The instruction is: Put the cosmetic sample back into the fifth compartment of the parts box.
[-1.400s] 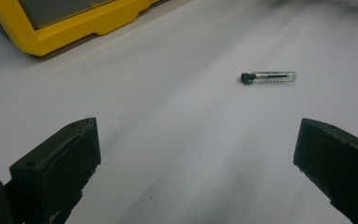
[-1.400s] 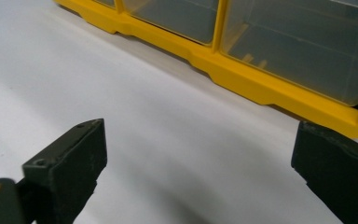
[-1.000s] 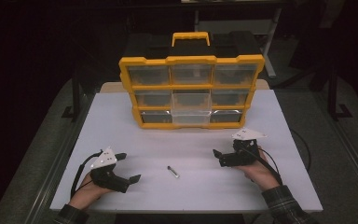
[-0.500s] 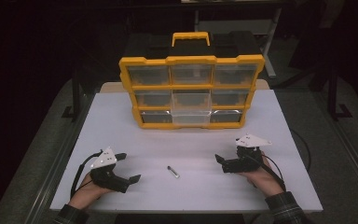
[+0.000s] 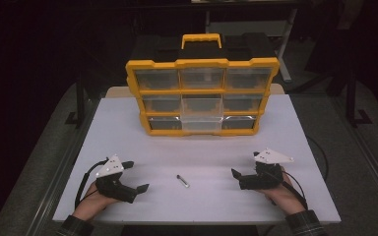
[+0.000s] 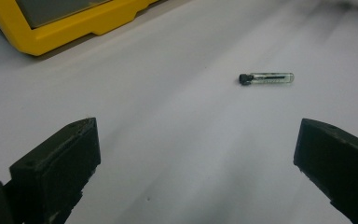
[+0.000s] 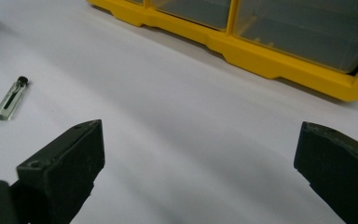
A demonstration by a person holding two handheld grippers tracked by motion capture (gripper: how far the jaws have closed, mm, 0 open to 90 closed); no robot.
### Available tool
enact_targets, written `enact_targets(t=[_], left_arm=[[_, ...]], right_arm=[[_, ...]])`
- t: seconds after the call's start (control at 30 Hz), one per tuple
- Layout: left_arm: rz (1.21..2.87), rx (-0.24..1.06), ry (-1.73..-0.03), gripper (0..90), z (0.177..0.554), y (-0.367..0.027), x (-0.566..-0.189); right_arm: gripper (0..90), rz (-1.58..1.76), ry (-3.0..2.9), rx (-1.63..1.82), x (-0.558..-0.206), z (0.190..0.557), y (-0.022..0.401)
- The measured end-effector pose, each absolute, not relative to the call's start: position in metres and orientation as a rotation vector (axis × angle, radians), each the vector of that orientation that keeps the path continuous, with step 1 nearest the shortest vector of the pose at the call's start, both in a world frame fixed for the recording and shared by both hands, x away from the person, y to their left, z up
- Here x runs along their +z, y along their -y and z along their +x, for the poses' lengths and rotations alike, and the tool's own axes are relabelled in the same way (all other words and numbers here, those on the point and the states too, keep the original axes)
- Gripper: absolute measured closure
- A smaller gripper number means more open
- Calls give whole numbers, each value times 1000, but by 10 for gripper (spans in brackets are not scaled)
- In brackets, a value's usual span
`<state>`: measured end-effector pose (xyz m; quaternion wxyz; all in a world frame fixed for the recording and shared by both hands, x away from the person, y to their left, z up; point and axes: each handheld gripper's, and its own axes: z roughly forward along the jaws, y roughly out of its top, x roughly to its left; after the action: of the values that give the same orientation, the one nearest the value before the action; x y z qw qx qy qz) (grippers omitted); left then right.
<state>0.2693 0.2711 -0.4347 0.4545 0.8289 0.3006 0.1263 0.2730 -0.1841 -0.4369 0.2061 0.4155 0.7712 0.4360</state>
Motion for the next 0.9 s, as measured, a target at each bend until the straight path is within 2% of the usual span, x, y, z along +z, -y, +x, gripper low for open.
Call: enact_targets(t=[0.9], left_arm=[[2050,288,-723,0,274,-252,-430]], right_arm=[[13,1140,-2180,1191,-444,269,188]])
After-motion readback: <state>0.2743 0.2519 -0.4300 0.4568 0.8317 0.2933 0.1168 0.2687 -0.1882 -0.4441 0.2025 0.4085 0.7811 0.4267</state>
